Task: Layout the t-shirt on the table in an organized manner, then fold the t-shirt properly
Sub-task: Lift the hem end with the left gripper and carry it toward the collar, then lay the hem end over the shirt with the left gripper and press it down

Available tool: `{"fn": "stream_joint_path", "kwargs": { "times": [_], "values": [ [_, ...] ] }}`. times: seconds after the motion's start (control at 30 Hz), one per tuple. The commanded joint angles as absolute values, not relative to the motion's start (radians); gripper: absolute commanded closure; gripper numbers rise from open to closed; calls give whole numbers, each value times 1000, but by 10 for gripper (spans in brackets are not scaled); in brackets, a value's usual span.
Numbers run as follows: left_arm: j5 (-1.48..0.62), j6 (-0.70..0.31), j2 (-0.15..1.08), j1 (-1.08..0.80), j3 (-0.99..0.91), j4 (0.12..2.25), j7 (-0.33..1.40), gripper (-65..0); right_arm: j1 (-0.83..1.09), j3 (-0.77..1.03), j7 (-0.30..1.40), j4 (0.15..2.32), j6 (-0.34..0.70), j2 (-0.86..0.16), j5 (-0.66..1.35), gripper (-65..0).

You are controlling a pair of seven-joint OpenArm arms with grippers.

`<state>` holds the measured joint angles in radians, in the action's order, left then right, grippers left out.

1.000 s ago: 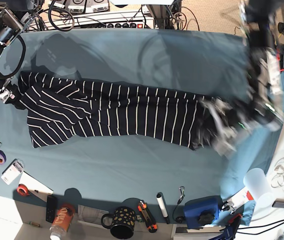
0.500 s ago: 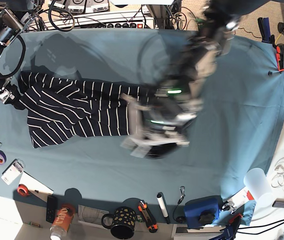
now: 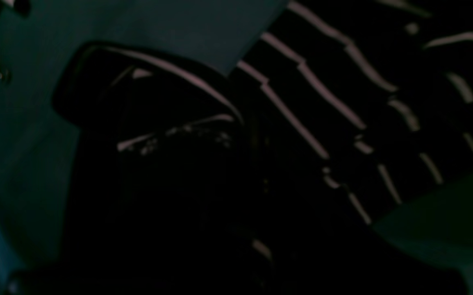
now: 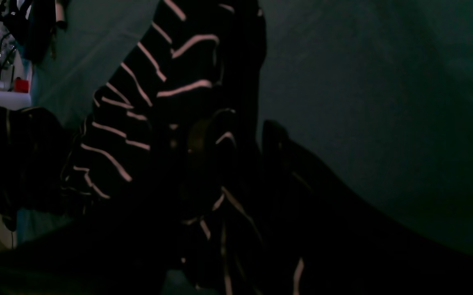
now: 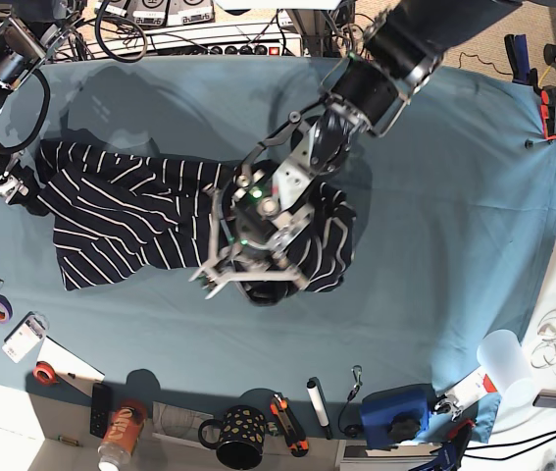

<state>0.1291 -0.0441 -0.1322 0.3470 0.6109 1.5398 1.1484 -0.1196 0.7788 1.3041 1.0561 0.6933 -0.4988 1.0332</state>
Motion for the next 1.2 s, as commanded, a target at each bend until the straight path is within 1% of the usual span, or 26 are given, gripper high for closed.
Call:
{"fn": "stream_joint_path", "kwargs": {
  "times": [0.0, 0.17, 0.27, 0.37, 0.4, 0.47, 0.5, 0.53, 0.57, 0.6, 0.7, 0.83, 0.9, 1.0, 1.07, 1.17],
  "values": [
    [123, -41, -157, 369, 620, 1558, 1114, 0, -136, 785, 1279, 1074, 698, -529, 1057, -197],
    [77, -41, -157, 369, 643, 1558, 1082, 0, -136, 785, 1275, 1074, 698, -529, 1057, -197],
    [65, -41, -157, 369, 642, 1558, 1030, 0, -136, 785, 1275, 1073, 698, -529, 1057, -197],
    [6, -54, -157, 368, 642, 1557, 1011, 0, -136, 785, 1275, 1074, 698, -529, 1057, -197],
    [-17, -72, -157, 368, 642, 1557, 1007, -50, -136, 785, 1275, 1074, 698, -529, 1057, -197],
    [-43, -111, -157, 368, 642, 1557, 979, -202, -136, 785, 1275, 1074, 698, -529, 1057, -197],
    [-48, -118, -157, 368, 642, 1557, 963, -266, -136, 785, 1275, 1073, 698, -529, 1057, -197],
    [-52, -117, -157, 369, 642, 1557, 954, -318, -136, 785, 1275, 1073, 698, -529, 1057, -197],
    [-57, -117, -157, 369, 642, 1557, 948, -349, -136, 785, 1275, 1073, 698, -529, 1057, -197],
    [-59, -117, -157, 370, 642, 1557, 949, -359, -136, 785, 1275, 1074, 698, -529, 1057, -197],
    [-84, -116, -157, 387, 642, 1559, 963, -359, -136, 785, 1274, 1073, 698, -529, 1057, -197],
    [-75, -65, -157, 442, 638, 1610, 1055, -358, -136, 785, 1268, 1073, 698, -529, 1057, -197],
    [-28, -57, -157, 462, 622, 1642, 1093, -358, -136, 785, 1262, 1074, 698, -529, 1057, -197],
    [90, -17, -157, 465, 568, 1661, 1146, -358, -136, 785, 1262, 1073, 698, -529, 1056, -197],
    [151, -15, -157, 455, 514, 1661, 1192, -358, -136, 785, 1262, 1074, 698, -529, 1057, -197],
    [151, -25, -157, 406, 426, 1661, 1206, -358, -136, 785, 1260, 1073, 698, -529, 1057, -197]
  ]
}}
